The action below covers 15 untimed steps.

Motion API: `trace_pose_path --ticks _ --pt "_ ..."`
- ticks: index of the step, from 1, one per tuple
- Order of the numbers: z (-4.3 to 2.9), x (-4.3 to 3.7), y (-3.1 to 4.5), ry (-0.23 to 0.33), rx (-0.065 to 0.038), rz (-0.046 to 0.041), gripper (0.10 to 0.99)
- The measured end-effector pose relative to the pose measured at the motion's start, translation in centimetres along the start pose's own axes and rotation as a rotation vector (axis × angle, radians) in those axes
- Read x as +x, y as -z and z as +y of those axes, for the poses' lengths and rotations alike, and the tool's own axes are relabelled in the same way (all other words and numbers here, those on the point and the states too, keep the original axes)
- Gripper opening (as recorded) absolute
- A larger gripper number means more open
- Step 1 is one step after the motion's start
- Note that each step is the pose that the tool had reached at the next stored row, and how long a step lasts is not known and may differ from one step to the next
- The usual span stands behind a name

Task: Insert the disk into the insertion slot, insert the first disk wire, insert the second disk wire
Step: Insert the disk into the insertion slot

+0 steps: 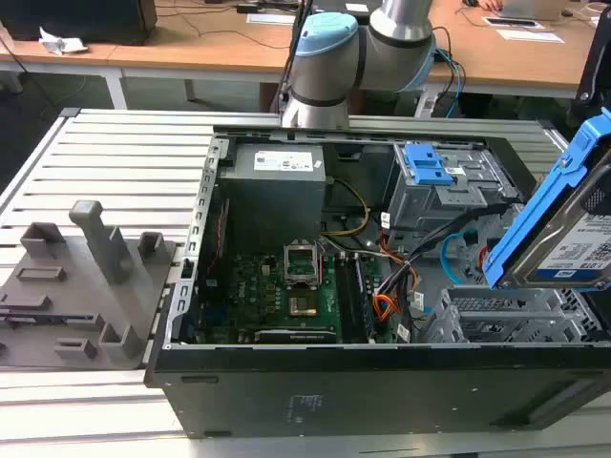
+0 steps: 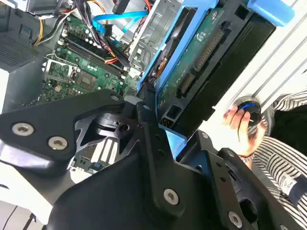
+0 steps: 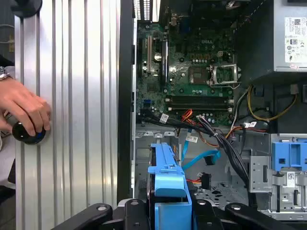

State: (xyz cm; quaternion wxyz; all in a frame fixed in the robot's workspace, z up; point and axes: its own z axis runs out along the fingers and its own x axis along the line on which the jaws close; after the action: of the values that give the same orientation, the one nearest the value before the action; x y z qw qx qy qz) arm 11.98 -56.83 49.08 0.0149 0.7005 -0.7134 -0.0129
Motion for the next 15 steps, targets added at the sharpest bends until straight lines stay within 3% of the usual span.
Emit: trace_pose_path --ticks 15 --pt "0.21 0.0 -2.31 0.0 0.0 0.0 0.365"
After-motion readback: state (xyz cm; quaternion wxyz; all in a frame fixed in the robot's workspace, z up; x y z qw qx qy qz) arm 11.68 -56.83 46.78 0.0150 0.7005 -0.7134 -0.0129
